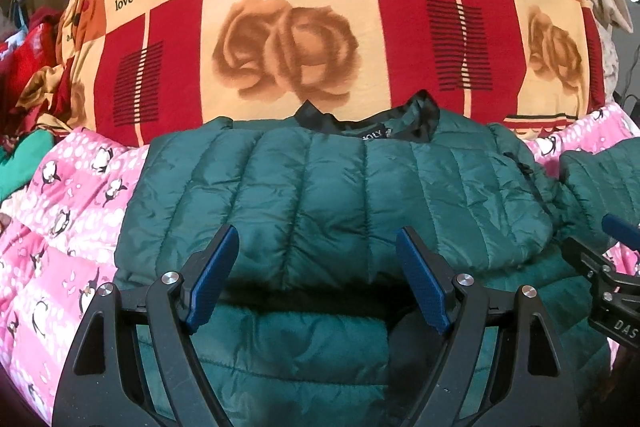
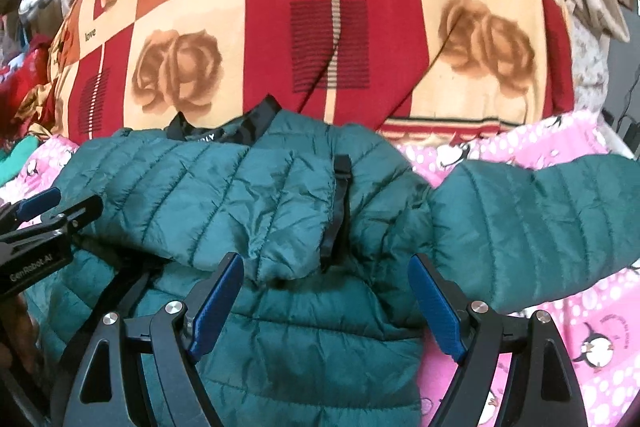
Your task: Fold large clothes
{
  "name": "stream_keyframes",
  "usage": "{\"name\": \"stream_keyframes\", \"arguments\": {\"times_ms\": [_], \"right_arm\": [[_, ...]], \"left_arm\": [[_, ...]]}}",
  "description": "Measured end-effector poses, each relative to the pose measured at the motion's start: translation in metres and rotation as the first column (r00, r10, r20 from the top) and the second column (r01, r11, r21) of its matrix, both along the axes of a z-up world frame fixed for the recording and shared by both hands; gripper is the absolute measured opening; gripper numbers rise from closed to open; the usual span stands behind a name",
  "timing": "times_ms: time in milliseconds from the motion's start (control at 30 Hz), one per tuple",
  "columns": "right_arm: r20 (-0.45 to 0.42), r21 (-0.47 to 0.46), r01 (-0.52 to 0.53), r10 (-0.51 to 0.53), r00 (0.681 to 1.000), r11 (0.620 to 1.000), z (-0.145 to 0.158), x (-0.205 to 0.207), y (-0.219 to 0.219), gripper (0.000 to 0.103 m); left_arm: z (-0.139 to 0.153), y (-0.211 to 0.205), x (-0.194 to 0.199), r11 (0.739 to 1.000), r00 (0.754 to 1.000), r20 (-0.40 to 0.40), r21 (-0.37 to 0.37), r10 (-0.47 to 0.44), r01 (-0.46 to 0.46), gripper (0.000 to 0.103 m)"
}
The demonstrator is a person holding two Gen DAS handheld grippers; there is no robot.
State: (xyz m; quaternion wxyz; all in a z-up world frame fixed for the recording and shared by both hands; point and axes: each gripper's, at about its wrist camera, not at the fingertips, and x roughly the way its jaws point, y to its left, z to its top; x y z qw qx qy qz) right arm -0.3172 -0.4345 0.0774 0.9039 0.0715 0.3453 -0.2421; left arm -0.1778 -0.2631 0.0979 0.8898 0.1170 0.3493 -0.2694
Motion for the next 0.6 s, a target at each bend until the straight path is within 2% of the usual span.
{"name": "stream_keyframes", "arguments": {"times_ms": [233, 400, 600], "right_arm": [[-0.016, -0.003, 0.014, -0.014, 1.000, 1.000, -0.001, -0.001, 0.003, 0.082], [-0.037, 0.005, 0.020, -0.019, 0.999, 1.000, -0.004, 0.003, 0.001, 0.082], [-0.049, -0.003, 0.039, -0.039, 0.998, 0.999, -0.003, 0.001, -0.008, 0.082]], "left_arm": [[-0.001, -0.002, -0.004, 1.000, 1.000, -0.002, 0.001, -0.017, 0.017, 0.081], [-0.005, -0.005, -0.001, 0.999, 0.999, -0.038, -0.007, -0.032, 0.032, 0.081], [-0.001, -0.004, -0.002, 0.995, 0.995, -0.064, -0.064, -0.075, 0.071, 0.081]]}}
